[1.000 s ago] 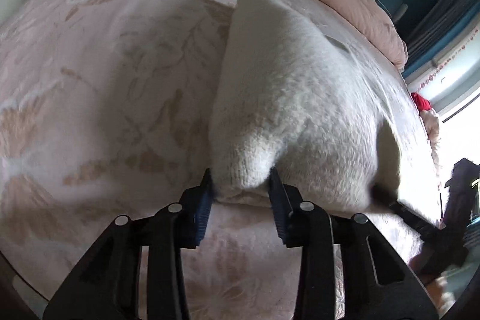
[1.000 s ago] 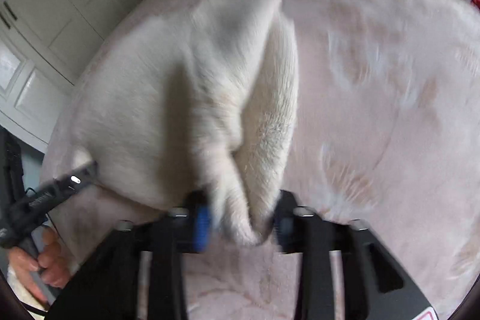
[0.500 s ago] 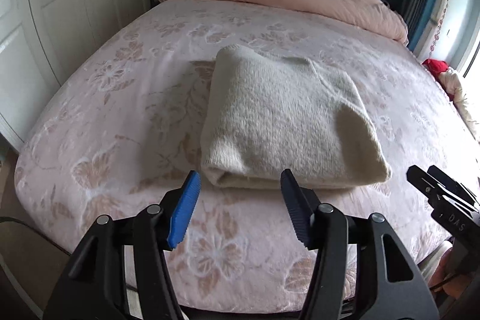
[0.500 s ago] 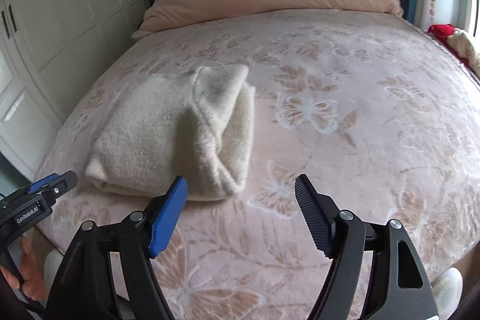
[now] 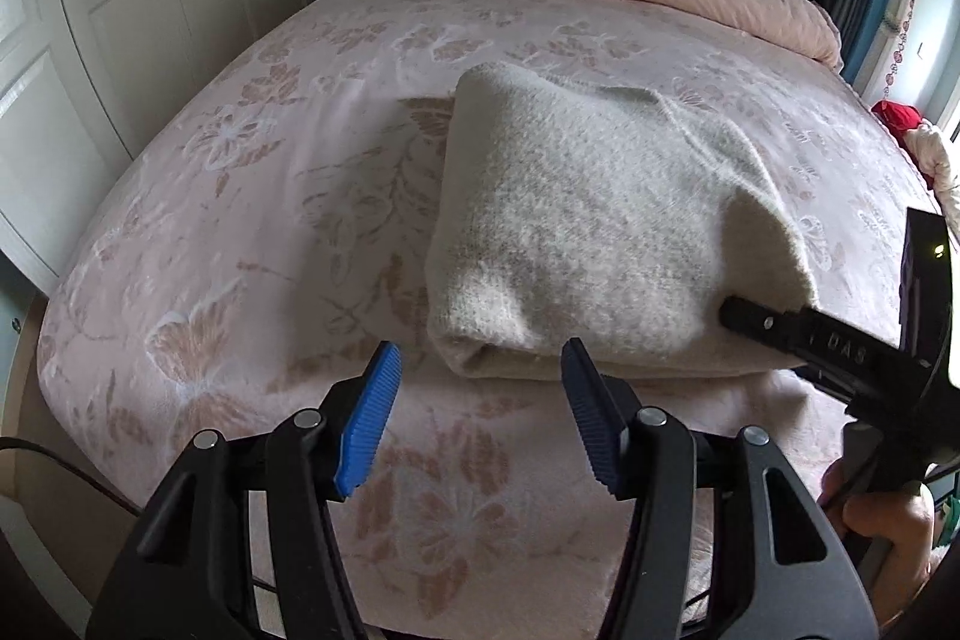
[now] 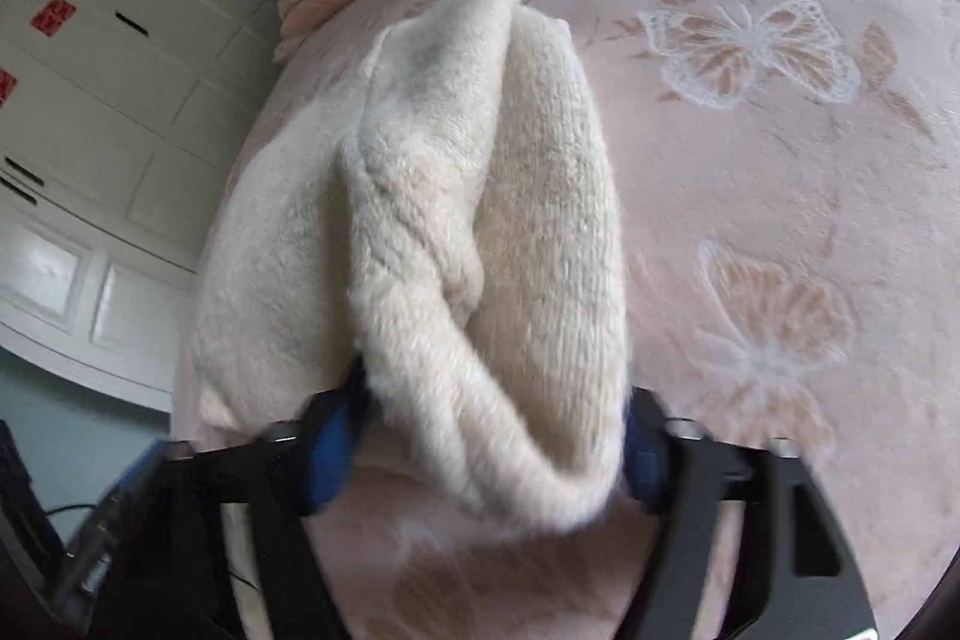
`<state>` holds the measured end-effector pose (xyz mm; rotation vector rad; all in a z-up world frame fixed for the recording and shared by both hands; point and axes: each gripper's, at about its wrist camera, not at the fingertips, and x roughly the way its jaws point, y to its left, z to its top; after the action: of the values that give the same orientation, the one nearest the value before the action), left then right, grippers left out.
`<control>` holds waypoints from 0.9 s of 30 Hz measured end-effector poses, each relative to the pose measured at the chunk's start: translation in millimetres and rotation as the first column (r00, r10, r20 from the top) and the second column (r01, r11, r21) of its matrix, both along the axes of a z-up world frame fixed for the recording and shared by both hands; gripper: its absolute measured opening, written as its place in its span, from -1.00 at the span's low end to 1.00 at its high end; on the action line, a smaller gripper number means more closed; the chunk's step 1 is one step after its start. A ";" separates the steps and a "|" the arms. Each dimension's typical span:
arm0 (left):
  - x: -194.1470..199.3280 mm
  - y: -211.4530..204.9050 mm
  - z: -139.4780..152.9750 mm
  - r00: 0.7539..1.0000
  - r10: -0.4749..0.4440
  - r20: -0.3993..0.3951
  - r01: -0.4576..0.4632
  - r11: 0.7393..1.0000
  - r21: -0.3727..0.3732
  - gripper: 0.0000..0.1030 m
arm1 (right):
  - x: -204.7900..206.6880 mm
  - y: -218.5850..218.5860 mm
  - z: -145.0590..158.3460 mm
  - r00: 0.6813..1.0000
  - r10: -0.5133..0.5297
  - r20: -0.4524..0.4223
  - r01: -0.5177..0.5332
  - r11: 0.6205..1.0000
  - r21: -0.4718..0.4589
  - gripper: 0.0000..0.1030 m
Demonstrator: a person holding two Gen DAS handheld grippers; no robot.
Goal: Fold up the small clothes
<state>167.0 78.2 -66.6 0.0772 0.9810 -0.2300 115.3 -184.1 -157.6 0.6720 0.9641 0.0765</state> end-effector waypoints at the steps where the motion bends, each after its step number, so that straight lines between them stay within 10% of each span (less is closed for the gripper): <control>1: 2.1 1.4 -1.9 1.000 0.004 -0.009 -0.004 1.000 -0.007 0.05 | 0.7 -1.0 6.4 1.000 0.009 0.011 -0.009 1.000 -0.013 -0.28; 4: 7.8 17.7 2.5 0.999 -0.009 -0.039 0.001 0.984 -0.181 0.07 | -2.6 2.4 35.7 0.995 0.057 0.084 -0.048 0.994 -0.102 -0.36; 7: 22.4 50.6 6.4 0.994 0.037 -0.106 -0.085 0.861 -0.502 0.53 | 1.3 4.2 39.3 0.993 0.095 0.068 -0.086 0.989 -0.120 -0.34; 11: 56.7 48.5 -24.6 0.972 0.091 -0.215 -0.181 0.877 -0.445 0.51 | 4.4 -4.3 9.1 0.998 0.059 -0.017 -0.060 0.998 -0.020 -0.09; 18: 71.8 27.4 -41.5 0.959 0.037 -0.282 -0.177 0.855 -0.487 -0.58 | -14.5 -16.7 54.7 0.991 0.034 0.133 -0.027 0.998 -0.050 -0.43; 22: 52.5 16.4 -7.8 0.980 -0.043 -0.192 -0.070 0.836 -0.544 -0.60 | -45.8 -35.3 89.9 0.977 0.036 0.212 -0.007 0.991 -0.135 -0.46; 27: 30.9 -6.5 -59.3 0.963 -0.059 -0.263 -0.060 0.904 -0.423 -0.53 | -56.3 -50.5 4.4 1.000 0.021 -0.007 -0.022 0.989 -0.149 -0.29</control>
<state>197.9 71.7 -125.9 -0.3686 1.1814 -0.4610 59.0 -234.6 -153.2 0.5244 0.9727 0.0215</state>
